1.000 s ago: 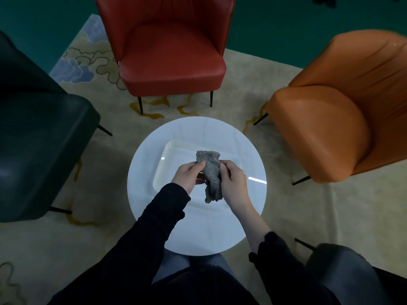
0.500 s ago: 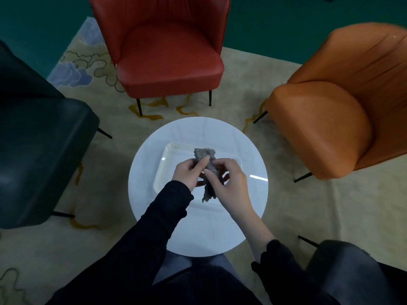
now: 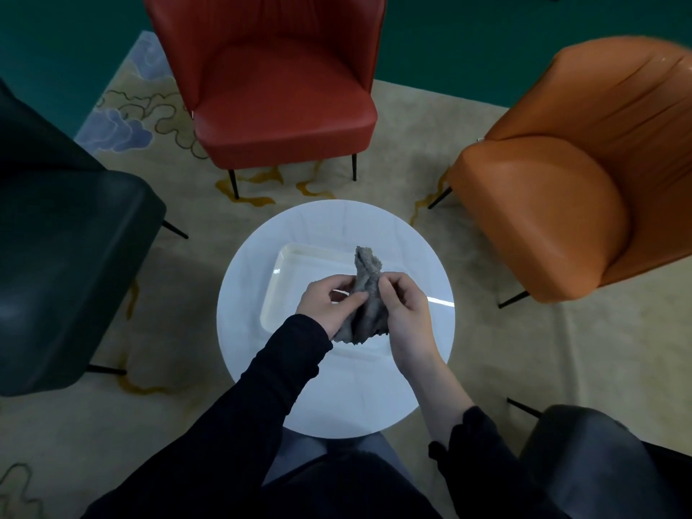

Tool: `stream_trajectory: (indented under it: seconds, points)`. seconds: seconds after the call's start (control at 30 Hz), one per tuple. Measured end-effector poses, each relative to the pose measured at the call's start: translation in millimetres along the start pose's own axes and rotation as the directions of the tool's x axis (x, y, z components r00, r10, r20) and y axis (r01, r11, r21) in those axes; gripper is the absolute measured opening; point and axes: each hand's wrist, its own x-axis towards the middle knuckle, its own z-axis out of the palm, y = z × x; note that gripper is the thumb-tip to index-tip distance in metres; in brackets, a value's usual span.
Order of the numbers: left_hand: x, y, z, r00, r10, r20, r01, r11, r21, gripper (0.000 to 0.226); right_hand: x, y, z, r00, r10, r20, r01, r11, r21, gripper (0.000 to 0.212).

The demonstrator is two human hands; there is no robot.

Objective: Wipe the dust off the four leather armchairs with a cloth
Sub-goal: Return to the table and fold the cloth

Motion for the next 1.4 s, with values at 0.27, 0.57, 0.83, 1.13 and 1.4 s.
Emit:
stream_trajectory:
  seconds: [0.27,0.57,0.83,1.13,1.4]
  points:
    - [13,-16,0,0.975,-0.195,-0.107,0.166,0.958,-0.233,0.023,4,7,-5,0.991,0.016,-0.132,-0.012,0.999,0.033,0.018]
    - [19,-28,10,0.944,-0.261,-0.2,0.161,0.897,-0.412,0.029,15,35,-13,0.955,0.177,-0.236,-0.154,0.982,0.113,0.023]
    - [19,-39,4,0.958,-0.22,-0.185,0.153,0.934,-0.322,0.026,30,47,5,0.951,0.287,-0.115,-0.291,0.957,-0.018,0.031]
    - [63,-78,-8,0.908,-0.34,-0.246,0.323,0.94,-0.109,0.035,53,82,28,0.988,0.037,-0.15,-0.053,0.994,-0.101,0.027]
    - [123,-133,-6,0.923,-0.141,-0.357,0.224,0.953,0.203,0.045,113,145,34,0.941,-0.038,-0.337,-0.099,0.92,-0.38,0.031]
